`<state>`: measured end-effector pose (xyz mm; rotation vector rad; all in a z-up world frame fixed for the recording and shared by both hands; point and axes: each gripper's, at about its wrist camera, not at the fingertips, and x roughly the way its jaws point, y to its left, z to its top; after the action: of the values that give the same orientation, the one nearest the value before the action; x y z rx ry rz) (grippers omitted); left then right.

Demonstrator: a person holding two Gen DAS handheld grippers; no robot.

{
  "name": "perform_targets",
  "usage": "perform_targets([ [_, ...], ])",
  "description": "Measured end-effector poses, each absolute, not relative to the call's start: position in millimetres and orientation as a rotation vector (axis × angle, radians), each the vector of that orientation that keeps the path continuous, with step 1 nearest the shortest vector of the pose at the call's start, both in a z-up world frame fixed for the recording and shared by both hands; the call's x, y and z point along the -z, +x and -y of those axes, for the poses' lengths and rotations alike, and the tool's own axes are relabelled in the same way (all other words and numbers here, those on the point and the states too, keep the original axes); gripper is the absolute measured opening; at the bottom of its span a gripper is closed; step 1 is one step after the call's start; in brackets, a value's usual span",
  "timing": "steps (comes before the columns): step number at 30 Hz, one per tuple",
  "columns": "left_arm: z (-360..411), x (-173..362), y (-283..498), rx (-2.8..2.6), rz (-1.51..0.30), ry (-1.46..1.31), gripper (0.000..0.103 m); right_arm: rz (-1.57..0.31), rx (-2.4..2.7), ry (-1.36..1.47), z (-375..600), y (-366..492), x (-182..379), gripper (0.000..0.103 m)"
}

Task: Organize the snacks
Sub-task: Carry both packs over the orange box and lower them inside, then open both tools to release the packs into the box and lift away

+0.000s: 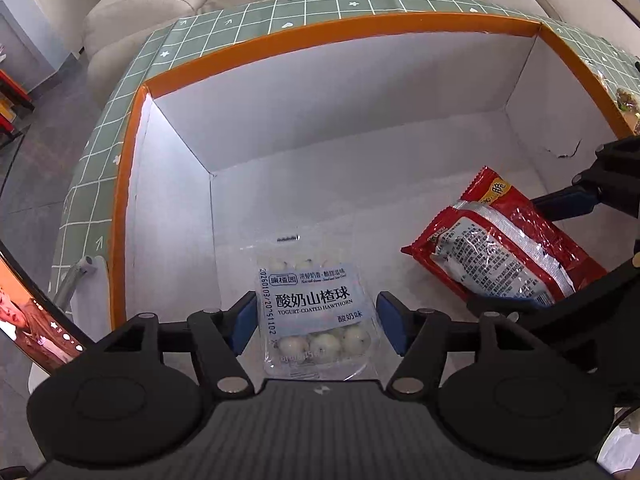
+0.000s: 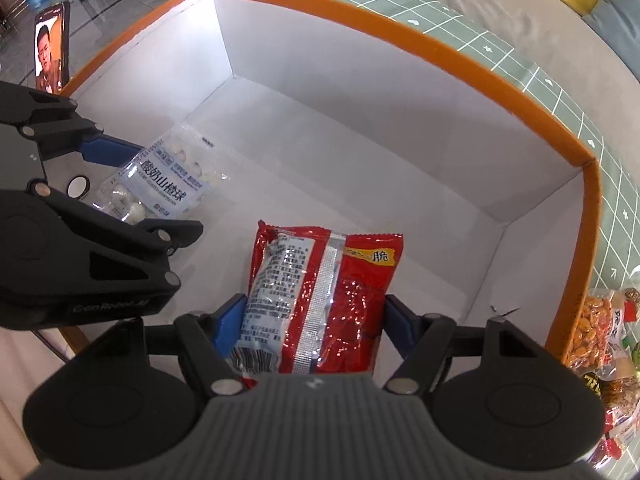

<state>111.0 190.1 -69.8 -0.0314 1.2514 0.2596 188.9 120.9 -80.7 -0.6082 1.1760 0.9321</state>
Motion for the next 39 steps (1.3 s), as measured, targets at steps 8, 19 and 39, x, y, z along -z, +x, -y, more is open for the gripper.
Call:
perform_targets([
  [8,-195,65,112,-0.283,-1.230,-0.039,0.080,-1.197,-0.904,-0.583,-123,190,83,0.072],
  [19,-177,32,99,-0.309,-1.125,-0.035,0.081,-1.018,-0.878,-0.603,-110,177,50,0.081],
  [39,-76,-17,88,-0.144,-0.831,0.011,0.081,-0.704,-0.595,-0.351,37,155,-24,0.079],
])
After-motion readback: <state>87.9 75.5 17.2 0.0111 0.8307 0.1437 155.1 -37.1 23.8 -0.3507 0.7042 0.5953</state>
